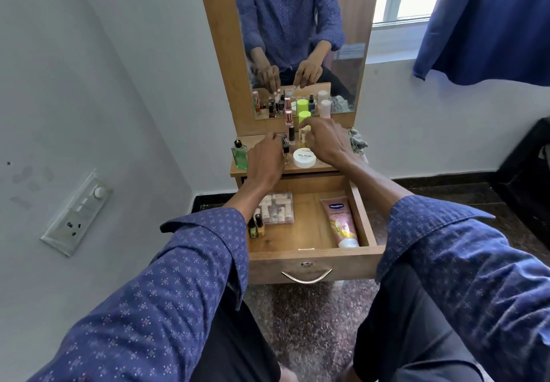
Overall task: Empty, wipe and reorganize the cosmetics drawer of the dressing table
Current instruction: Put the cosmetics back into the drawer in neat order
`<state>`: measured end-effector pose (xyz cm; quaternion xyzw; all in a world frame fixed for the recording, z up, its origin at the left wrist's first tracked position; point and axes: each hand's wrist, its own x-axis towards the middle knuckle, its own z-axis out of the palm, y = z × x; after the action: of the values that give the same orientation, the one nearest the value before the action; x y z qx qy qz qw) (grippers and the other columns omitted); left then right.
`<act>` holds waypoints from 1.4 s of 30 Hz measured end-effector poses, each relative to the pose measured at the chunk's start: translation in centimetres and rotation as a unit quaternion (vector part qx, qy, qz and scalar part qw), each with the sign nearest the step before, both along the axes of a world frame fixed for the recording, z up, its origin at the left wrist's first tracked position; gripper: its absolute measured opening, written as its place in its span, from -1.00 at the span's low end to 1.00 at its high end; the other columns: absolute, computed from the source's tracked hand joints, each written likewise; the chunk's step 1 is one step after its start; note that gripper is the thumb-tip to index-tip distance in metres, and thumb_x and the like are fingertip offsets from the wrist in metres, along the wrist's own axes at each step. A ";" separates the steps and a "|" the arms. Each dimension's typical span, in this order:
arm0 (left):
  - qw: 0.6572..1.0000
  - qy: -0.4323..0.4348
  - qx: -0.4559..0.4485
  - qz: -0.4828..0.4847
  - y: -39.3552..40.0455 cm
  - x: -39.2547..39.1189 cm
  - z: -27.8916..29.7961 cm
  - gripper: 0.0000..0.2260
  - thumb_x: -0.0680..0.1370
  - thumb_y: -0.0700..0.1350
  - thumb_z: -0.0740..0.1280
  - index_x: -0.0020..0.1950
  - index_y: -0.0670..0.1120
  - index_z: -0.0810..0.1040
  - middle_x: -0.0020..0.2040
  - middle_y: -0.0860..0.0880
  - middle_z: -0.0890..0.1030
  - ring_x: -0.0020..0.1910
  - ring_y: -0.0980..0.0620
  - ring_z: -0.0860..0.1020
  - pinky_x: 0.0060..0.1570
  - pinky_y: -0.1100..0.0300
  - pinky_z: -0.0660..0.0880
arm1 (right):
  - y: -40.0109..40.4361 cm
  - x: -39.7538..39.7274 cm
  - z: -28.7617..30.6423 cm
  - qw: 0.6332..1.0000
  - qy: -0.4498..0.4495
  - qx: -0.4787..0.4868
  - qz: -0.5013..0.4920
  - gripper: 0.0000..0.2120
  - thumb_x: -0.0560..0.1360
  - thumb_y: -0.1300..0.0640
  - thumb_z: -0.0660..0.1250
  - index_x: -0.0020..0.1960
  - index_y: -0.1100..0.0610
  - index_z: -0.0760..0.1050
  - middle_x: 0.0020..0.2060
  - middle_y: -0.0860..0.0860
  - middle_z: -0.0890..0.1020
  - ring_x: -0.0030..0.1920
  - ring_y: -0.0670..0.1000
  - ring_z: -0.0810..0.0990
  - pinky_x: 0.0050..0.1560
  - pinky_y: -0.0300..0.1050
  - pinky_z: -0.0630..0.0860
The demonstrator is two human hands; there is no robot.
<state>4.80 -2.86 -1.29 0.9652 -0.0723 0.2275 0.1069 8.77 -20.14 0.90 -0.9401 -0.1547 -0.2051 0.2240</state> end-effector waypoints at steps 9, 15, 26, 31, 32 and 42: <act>0.999 -0.002 -0.040 0.013 0.8 0.8 -0.4 -0.82 0.51 -0.39 0.38 0.01 -0.16 0.66 0.10 -0.11 0.66 -0.03 -0.19 0.65 -0.18 -0.09 0.59 | -2.6 1.0 0.1 0.999 -0.053 -0.005 0.009 -0.81 0.61 0.15 0.31 0.16 0.10 0.65 0.10 0.06 0.71 -0.11 0.06 0.67 -0.09 0.08 0.66; 0.997 -0.024 -0.076 -0.016 1.4 -0.5 0.2 -0.82 0.52 -0.41 0.37 0.01 -0.17 0.67 0.08 -0.10 0.67 -0.02 -0.14 0.64 -0.11 -0.11 0.60 | 0.7 1.6 0.5 0.995 -0.063 -0.072 0.030 -0.83 0.62 0.10 0.37 0.17 0.11 0.64 0.09 0.08 0.66 -0.09 0.08 0.65 -0.08 0.01 0.59; 0.988 -0.033 -0.119 -0.097 3.0 -2.9 0.5 -0.77 0.59 -0.30 0.38 0.21 -0.13 0.69 0.16 -0.03 0.64 0.09 -0.03 0.62 -0.03 0.17 0.49 | 3.8 4.1 -0.4 0.991 -0.050 -0.122 -0.013 -0.93 0.52 0.14 0.47 -0.05 0.12 0.61 -0.03 0.04 0.65 -0.18 0.07 0.64 -0.05 0.17 0.62; 0.984 -0.004 -0.142 -0.110 4.0 -3.8 -0.7 -0.76 0.60 -0.27 0.41 0.23 -0.09 0.69 0.16 0.02 0.64 0.05 0.08 0.58 0.00 0.28 0.37 | 3.5 3.6 -0.3 0.995 -0.054 -0.083 -0.018 -0.89 0.54 0.25 0.44 -0.08 0.09 0.55 -0.10 0.00 0.64 -0.18 0.03 0.61 -0.09 0.13 0.61; 0.984 0.002 -0.142 -0.111 4.2 -4.0 -1.1 -0.76 0.60 -0.26 0.41 0.24 -0.08 0.70 0.17 0.03 0.63 0.05 0.09 0.57 0.00 0.28 0.37 | 3.4 3.1 -0.1 0.995 -0.059 -0.074 -0.019 -0.90 0.55 0.27 0.43 -0.06 0.10 0.56 -0.08 0.01 0.64 -0.16 0.04 0.61 -0.09 0.13 0.62; 0.975 0.055 -0.183 -0.116 4.9 -6.6 -4.1 -0.78 0.58 -0.27 0.38 0.18 -0.09 0.71 0.03 0.09 0.61 0.02 0.12 0.57 0.07 0.11 0.54 | 0.9 -3.3 2.0 0.995 -0.091 0.030 -0.017 -0.87 0.57 0.09 0.47 0.00 0.15 0.61 0.01 0.00 0.64 -0.10 0.02 0.63 -0.12 0.01 0.61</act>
<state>-1.83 2.07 -5.35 0.9253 -0.1353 0.1694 0.3111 5.45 -19.24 2.94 -0.9130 -0.1523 -0.2980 0.2334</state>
